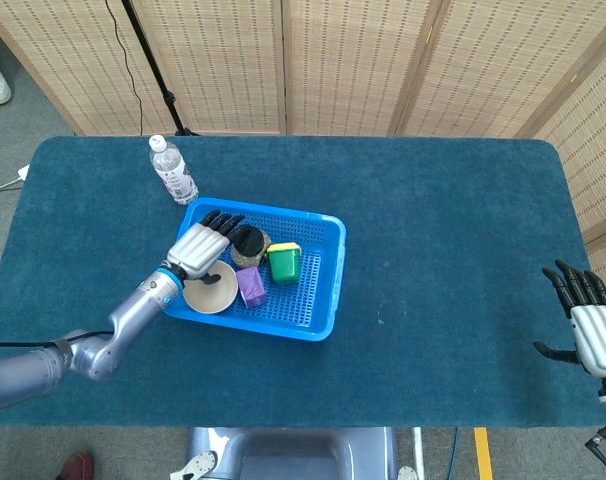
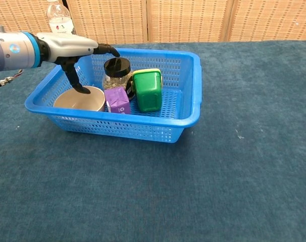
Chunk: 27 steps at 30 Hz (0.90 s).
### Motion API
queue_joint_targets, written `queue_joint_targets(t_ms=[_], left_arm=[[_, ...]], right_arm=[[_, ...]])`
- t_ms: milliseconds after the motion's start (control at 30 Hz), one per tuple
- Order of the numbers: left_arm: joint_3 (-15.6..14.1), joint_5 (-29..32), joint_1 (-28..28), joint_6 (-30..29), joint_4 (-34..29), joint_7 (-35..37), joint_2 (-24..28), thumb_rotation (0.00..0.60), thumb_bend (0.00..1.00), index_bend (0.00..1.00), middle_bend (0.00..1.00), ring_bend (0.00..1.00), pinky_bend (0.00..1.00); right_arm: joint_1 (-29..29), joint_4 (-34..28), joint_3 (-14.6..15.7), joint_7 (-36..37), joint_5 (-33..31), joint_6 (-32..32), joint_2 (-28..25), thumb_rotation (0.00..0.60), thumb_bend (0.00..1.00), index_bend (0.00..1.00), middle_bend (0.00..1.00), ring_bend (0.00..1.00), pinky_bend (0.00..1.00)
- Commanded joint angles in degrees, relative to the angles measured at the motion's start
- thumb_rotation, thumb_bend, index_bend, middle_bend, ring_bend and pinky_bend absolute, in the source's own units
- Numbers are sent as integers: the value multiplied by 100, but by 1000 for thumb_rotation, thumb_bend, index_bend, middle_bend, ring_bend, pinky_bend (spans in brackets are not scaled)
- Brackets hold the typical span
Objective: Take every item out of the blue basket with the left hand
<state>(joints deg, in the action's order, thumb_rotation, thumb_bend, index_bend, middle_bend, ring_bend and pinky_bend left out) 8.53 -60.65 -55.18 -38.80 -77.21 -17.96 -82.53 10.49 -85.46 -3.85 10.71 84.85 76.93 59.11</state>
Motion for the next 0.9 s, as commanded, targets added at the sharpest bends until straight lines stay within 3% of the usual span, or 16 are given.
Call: queue_joint_targets(t_ms=[33, 300, 500, 900], left_arm=[[61, 201, -132, 45, 174, -125, -185, 600, 204, 0, 0, 0, 0], [254, 167, -201, -88, 356, 194, -396, 600, 204, 0, 0, 0, 0], [232, 169, -277, -28, 483, 195, -488, 600, 204, 0, 0, 0, 1], [240, 383, -405, -22, 643, 113, -766, 600, 204, 0, 0, 0, 112]], right_arm=[[5, 6, 1, 2, 0, -11, 4, 600, 0, 0, 0, 0, 0], [2, 19, -16, 13, -35, -17, 3, 600, 0, 0, 0, 0, 0], [15, 25, -6, 10, -18, -44, 10, 600, 0, 0, 0, 0, 0], [4, 45, -23, 58, -47, -35, 1, 600, 0, 0, 0, 0, 0]])
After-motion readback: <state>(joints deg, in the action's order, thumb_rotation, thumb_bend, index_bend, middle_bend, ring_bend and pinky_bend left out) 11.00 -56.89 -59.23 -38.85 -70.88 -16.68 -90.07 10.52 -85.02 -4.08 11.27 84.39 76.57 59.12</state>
